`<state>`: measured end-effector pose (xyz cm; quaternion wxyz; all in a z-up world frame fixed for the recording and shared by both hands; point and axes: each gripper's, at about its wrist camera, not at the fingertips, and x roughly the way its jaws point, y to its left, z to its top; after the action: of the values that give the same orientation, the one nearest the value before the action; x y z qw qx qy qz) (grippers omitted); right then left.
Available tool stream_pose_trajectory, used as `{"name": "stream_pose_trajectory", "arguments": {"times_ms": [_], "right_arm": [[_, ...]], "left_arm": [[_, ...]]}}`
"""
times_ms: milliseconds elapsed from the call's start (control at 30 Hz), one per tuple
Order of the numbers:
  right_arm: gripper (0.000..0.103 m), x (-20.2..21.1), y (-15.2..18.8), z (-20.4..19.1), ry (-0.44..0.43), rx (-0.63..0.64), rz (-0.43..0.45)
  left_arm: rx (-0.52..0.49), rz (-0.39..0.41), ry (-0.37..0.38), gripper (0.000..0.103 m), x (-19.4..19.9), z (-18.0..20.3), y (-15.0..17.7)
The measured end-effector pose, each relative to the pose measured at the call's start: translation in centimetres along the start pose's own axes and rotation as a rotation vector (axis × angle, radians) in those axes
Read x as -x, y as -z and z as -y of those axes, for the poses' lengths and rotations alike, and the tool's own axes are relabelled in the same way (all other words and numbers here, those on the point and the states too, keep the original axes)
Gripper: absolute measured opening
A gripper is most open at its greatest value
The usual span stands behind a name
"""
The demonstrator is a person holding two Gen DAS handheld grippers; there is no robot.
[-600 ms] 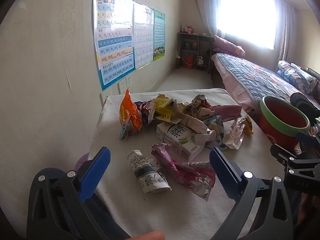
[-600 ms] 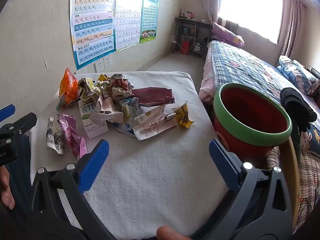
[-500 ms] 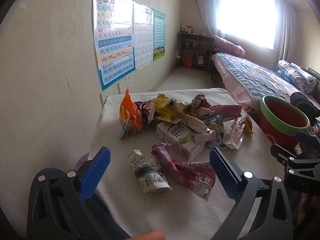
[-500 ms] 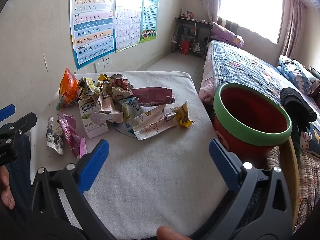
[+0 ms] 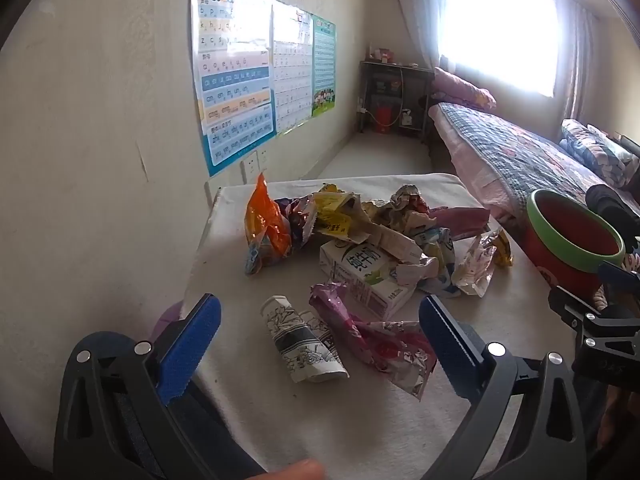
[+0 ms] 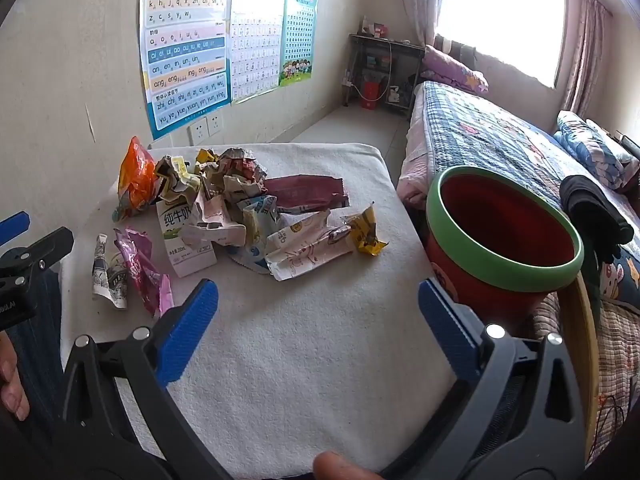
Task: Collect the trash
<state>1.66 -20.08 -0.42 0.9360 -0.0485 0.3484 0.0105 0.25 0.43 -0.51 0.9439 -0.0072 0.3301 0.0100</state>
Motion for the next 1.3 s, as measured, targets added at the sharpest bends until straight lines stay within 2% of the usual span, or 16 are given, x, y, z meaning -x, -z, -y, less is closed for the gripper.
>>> {"name": "stream_pose_trajectory", "arguments": {"times_ms": [233,733,1300], "right_arm": [[0.098,0.23,-0.10,0.04,-0.001,0.000,0.001],[0.098,0.04,0.02,0.05,-0.001,0.000,0.002],[0.098,0.01,0.02,0.07,0.000,0.000,0.002]], "left_arm": [[0.031,-0.017,0.006,0.095,-0.23,-0.57,0.01],[0.035,-0.020,0.048,0.095,0.03,-0.60,0.03],[0.029,-0.028,0.038,0.095,-0.10,-0.53,-0.02]]}}
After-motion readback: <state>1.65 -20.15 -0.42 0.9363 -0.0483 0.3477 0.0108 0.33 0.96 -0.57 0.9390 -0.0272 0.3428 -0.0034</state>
